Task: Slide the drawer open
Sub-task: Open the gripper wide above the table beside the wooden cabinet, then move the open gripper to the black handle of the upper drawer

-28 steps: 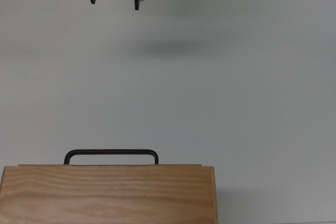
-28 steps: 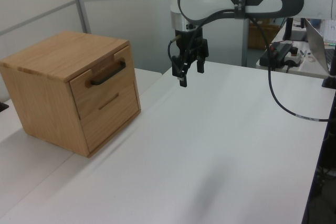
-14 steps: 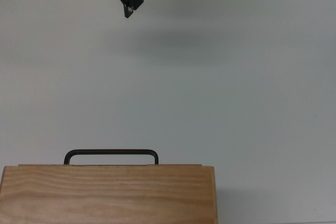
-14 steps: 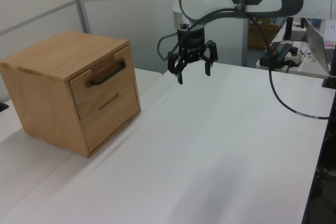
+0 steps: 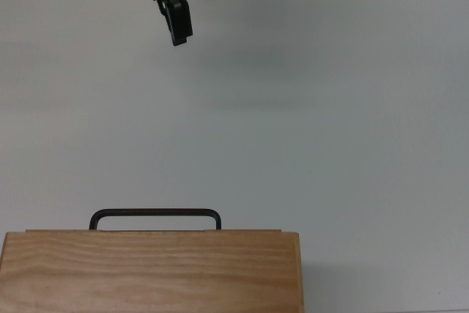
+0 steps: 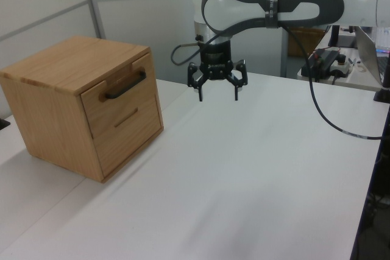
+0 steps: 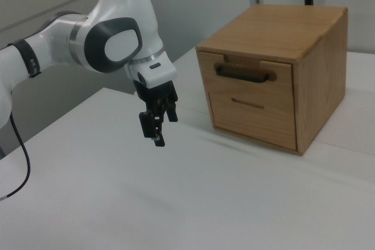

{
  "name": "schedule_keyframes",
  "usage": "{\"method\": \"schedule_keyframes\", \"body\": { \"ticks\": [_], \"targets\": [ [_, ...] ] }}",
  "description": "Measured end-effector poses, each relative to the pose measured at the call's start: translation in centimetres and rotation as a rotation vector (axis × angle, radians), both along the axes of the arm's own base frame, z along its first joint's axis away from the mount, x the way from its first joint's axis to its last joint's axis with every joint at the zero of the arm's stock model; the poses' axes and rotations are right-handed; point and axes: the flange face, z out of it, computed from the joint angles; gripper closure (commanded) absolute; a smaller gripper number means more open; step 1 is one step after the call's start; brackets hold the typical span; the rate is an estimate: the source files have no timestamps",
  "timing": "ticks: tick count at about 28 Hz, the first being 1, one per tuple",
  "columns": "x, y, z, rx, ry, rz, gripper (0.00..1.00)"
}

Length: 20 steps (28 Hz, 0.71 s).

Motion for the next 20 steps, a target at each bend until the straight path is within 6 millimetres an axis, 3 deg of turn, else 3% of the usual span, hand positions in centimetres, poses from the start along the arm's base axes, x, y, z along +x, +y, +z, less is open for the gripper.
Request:
{"method": "schedule_keyframes", "body": {
  "ticks": [8,20],
  "targets": [
    [3.6,0.2,-1.7,0.075,-0.151,-0.271,0.0],
    [9.6,-0.3,-5.3,0.154,-0.453,-0.377,0.0]
  ]
}}
